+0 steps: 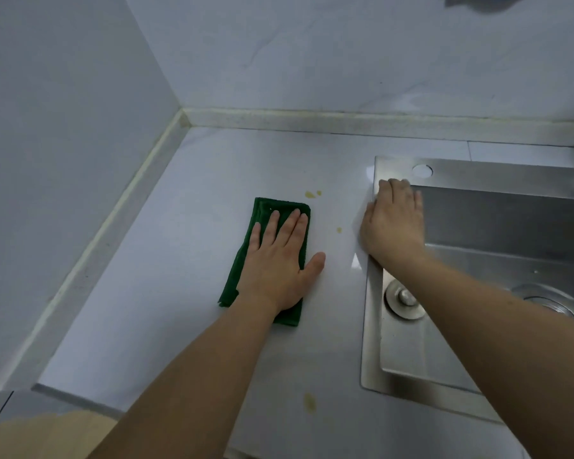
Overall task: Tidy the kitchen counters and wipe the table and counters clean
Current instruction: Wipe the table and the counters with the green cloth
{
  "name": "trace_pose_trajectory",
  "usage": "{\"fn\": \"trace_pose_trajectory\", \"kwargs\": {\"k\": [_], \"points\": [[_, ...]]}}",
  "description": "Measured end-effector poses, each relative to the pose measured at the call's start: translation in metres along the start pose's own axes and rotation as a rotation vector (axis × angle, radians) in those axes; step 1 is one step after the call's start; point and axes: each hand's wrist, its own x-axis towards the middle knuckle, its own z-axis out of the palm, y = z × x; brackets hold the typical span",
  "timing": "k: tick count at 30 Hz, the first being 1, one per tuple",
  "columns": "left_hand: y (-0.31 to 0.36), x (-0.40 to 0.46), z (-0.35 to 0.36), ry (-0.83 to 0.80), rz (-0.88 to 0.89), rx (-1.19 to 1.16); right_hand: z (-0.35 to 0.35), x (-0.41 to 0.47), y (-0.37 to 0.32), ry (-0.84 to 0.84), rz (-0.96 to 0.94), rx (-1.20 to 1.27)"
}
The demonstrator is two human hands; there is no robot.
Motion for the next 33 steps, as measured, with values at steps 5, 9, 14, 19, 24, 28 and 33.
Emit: {"fn": "trace_pose_trajectory", "kwargs": {"k": [5, 9, 14, 19, 24, 28, 33], "points": [[-0.003, 0.03, -0.002, 0.011, 0.005, -0.002, 0.005, 0.04, 0.004, -0.129, 0.017, -0.08], [-0.005, 0.055, -0.004, 0.013, 0.014, -0.003, 0.011, 0.049, 0.003, -0.172, 0.05, -0.075], [-0.009, 0.095, -0.006, 0.0, 0.011, -0.009, 0.013, 0.048, 0.004, -0.159, 0.043, -0.089], [-0.012, 0.146, -0.011, -0.007, 0.018, -0.008, 0.015, 0.051, 0.004, -0.133, 0.032, -0.093], [-0.015, 0.185, -0.014, -0.004, 0.013, -0.004, 0.018, 0.054, 0.005, -0.122, 0.045, -0.081], [-0.014, 0.203, -0.016, 0.003, 0.005, -0.008, 0.018, 0.055, 0.005, -0.116, 0.053, -0.069], [-0.013, 0.21, -0.016, 0.008, 0.009, 0.001, 0.016, 0.055, 0.005, -0.107, 0.051, -0.049]]}}
